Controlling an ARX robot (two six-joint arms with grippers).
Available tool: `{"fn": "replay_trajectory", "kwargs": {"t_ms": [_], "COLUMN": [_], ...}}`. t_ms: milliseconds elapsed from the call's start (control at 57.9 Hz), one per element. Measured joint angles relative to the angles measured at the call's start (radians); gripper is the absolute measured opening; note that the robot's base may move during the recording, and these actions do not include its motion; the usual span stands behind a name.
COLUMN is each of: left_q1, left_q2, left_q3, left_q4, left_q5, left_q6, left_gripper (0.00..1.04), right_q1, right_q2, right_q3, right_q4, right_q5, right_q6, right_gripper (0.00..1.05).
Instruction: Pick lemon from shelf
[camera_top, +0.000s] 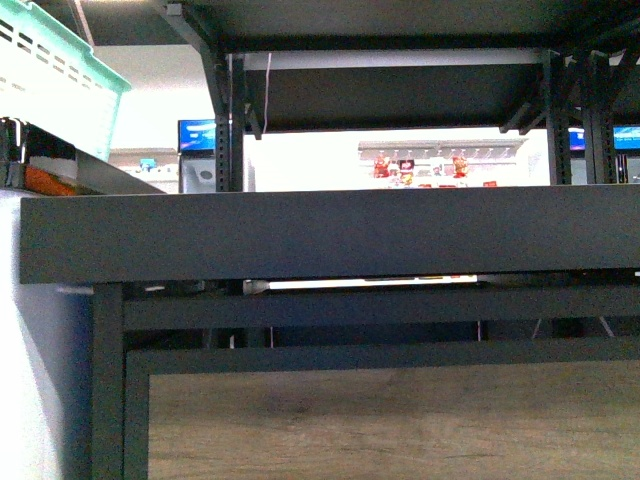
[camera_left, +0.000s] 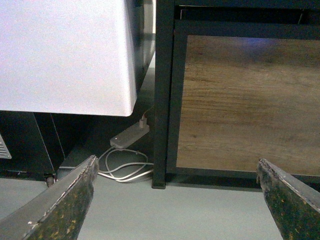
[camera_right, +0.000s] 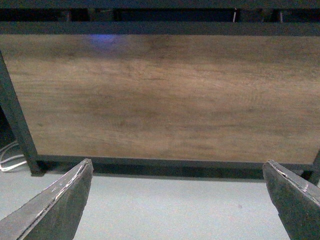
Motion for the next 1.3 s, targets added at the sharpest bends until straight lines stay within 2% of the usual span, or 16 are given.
{"fn": "replay_trajectory", "kwargs": {"t_ms": [1296], "left_q1": [0.000], "left_q2": [0.001], "left_q3": [0.000], "left_q4": [0.000], "left_q5": [0.000], "left_q6": [0.000], "left_gripper": [0.97], "right_q1": [0.000], "right_q2": [0.002], "right_q3": [0.000], "right_q4": [0.000], "right_q5": [0.000], "right_q6": [0.000], "right_gripper": [1.02]}}
